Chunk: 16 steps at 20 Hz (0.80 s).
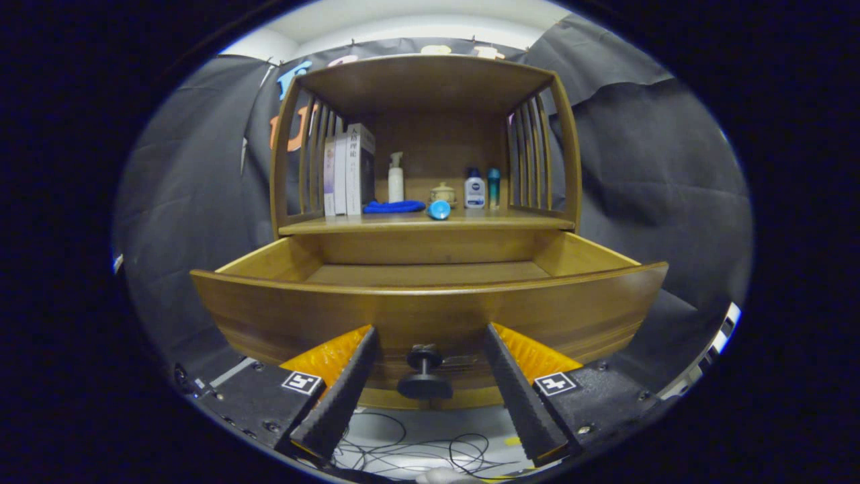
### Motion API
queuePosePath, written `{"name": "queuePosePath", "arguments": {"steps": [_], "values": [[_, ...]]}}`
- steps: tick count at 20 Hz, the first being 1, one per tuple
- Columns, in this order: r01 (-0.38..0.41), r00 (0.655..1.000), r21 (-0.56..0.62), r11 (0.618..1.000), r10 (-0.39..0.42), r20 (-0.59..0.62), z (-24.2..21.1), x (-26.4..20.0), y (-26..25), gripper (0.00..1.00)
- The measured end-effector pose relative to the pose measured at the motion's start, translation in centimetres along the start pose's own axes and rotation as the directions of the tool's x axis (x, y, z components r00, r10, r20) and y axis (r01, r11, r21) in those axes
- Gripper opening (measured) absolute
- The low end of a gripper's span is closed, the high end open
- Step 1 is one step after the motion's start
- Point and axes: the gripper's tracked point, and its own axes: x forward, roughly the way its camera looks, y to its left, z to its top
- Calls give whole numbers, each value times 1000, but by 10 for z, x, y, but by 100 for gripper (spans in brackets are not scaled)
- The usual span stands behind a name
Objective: Pull open the drawer, take out the items inside it, and place them on the countertop above the cabinet.
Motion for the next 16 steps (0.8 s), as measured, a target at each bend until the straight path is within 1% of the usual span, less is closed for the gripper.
{"name": "queuePosePath", "arguments": {"steps": [3,7,10,12,15,16], "values": [[-11,1000,-1,1000,11,15,1,6,2,100],[-27,1000,5,1000,27,5,4,27,3,99],[-24,1000,4,1000,24,5,11,46,5,99],[-18,999,6,1000,18,31,22,59,8,99],[-7,1000,14,1000,7,11,27,81,11,98],[-3,1000,21,1000,2,28,29,85,13,98]]}}
